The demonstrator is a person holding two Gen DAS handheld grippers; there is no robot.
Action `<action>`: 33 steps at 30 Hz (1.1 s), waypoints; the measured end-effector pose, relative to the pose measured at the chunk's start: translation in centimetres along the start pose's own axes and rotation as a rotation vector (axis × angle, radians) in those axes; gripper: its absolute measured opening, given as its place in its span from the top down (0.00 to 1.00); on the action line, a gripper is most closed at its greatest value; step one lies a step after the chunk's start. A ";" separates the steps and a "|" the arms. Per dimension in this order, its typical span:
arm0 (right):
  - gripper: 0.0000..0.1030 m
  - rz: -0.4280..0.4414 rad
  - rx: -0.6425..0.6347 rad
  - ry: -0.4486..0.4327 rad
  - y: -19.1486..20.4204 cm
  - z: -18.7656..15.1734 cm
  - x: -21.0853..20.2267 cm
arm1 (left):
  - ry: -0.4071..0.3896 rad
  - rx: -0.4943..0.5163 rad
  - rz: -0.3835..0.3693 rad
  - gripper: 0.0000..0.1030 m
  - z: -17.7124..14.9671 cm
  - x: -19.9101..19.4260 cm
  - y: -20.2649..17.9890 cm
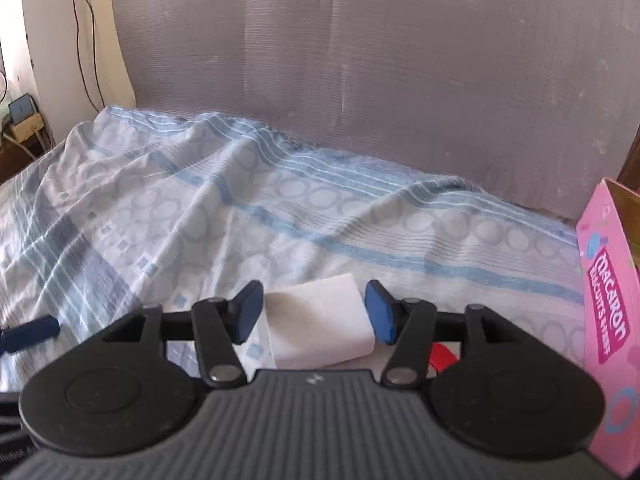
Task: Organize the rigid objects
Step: 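Reach to the white charger cube and grasp it with the right gripper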
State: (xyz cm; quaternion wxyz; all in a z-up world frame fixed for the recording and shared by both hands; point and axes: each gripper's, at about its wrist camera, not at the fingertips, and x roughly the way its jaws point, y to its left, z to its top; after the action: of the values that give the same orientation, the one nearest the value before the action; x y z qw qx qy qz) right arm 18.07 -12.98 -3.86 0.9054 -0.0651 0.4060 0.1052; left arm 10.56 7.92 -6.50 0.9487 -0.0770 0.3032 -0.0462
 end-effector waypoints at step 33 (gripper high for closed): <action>0.22 0.078 -0.107 -0.247 -1.2 -15.3 -14.6 | 0.148 0.007 -0.485 0.41 -1.5 -4.9 -7.4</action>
State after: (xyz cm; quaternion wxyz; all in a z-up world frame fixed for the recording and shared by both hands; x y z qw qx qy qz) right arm -2.19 -19.31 -3.00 0.9390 -0.0841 0.2873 0.1693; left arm 5.39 1.07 -3.66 0.8854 -0.1405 0.3444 -0.2789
